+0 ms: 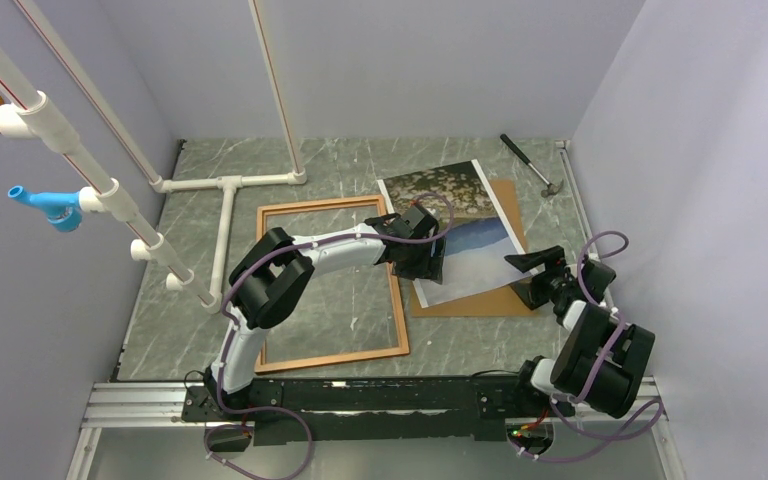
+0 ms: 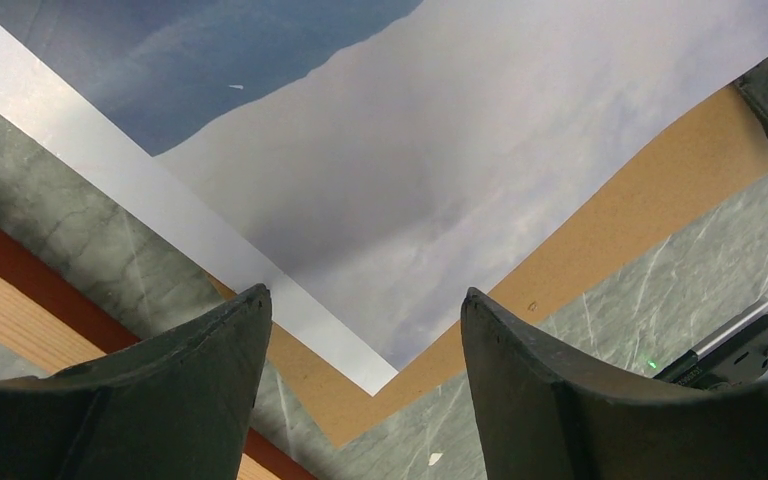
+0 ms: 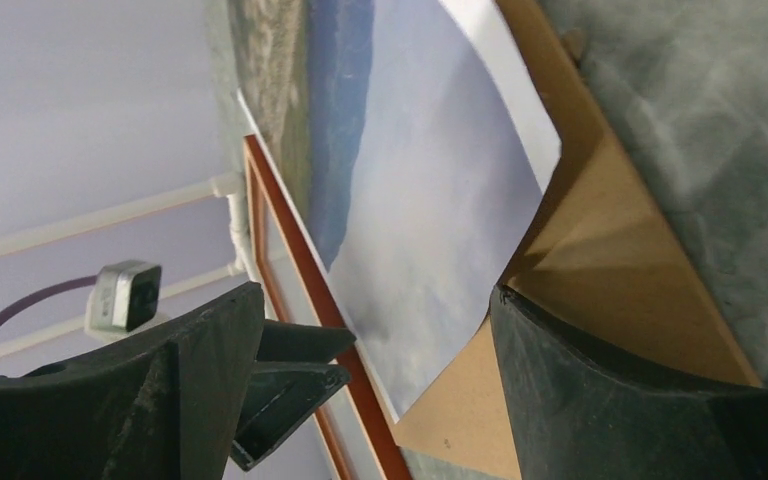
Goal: Put the photo into the frame
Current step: Pick up the photo at the center of the board.
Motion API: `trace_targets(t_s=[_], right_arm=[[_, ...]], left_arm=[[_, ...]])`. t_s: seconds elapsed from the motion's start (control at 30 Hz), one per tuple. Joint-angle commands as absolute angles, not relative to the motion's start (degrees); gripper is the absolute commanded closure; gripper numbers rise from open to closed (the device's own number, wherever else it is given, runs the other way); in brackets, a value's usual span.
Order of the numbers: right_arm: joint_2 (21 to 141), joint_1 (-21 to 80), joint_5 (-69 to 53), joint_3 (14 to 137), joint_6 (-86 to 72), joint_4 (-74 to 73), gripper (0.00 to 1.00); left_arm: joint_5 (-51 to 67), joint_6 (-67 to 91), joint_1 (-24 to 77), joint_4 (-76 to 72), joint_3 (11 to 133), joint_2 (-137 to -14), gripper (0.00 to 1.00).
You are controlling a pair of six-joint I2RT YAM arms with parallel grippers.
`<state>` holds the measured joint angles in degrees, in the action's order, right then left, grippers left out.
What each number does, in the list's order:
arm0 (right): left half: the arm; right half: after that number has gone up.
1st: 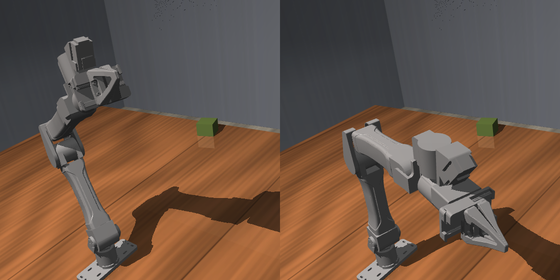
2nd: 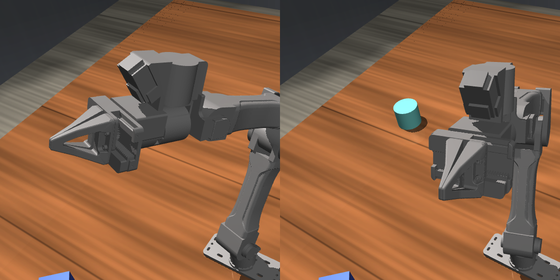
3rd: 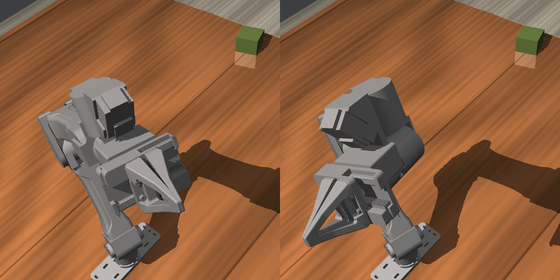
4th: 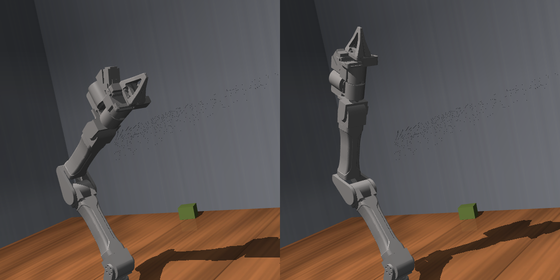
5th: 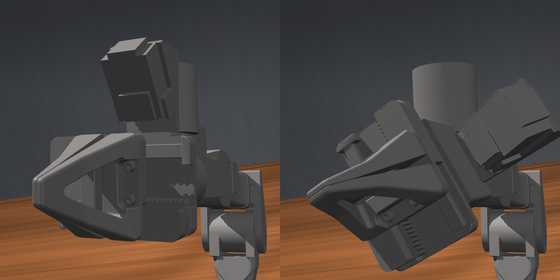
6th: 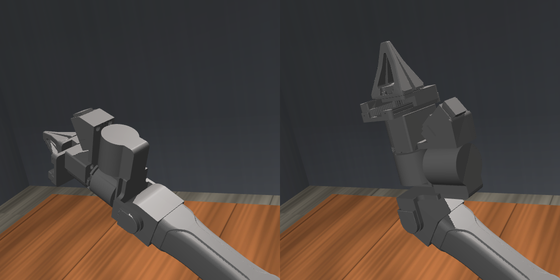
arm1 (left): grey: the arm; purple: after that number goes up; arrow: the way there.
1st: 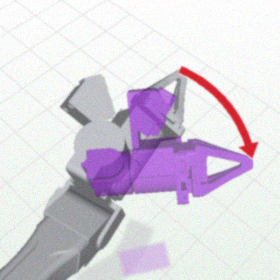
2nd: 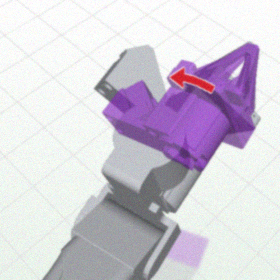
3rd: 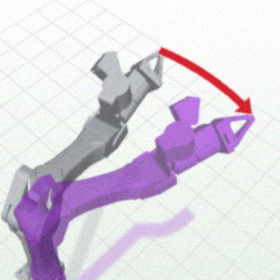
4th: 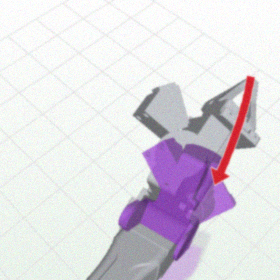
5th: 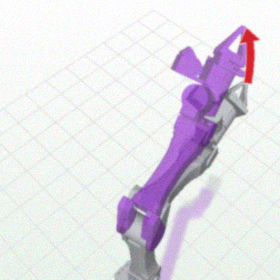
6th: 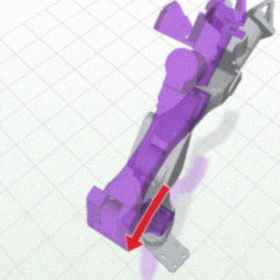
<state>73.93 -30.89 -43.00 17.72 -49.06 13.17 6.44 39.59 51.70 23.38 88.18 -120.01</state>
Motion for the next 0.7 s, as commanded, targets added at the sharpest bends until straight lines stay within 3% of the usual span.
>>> trace_targets(t_s=[0.0,0.37,0.67], right_arm=[[74.2,-30.9,-50.8,15.0,-54.9,29.8,0.16],[79.9,-30.9,-53.4,12.4,-57.3,41.2,0.26],[89.0,-30.2,-52.9,13.0,-58.7,46.6,0.51]], left_arm=[[8.3,38.6,52.0,23.8,88.3,-122.3,0.27],[8.7,38.6,52.0,23.7,88.4,-122.7,0.27],[9.7,38.7,52.0,21.7,87.5,-122.0,0.27]])
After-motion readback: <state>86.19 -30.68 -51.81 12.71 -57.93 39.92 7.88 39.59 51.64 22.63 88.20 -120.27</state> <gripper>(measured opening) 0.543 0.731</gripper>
